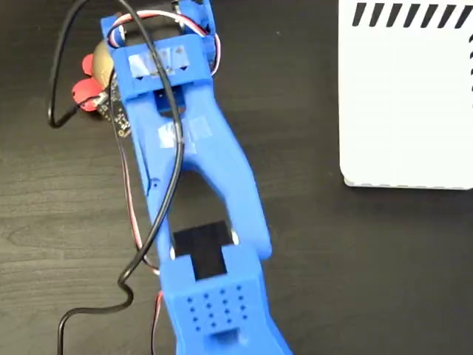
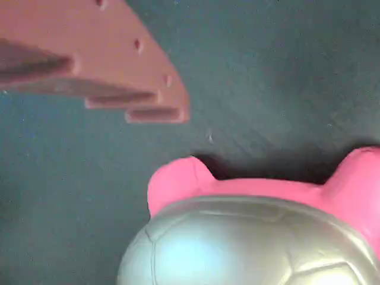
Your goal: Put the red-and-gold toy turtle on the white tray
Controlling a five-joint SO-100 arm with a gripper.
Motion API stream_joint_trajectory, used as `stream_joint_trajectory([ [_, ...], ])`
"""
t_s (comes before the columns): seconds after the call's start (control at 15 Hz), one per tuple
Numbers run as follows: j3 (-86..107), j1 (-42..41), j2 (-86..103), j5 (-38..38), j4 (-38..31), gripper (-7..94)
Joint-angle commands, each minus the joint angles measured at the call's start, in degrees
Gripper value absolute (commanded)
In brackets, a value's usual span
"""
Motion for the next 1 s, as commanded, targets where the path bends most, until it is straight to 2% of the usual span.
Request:
stream_joint_trajectory([
  [0.0, -4.0, -1.2, 0.9, 0.4, 0.1, 59],
  [0.73, -11.3, -2.9, -6.0, 2.1, 0.1, 59],
  [0.93, -12.6, -3.2, -7.2, 2.3, 0.4, 51],
])
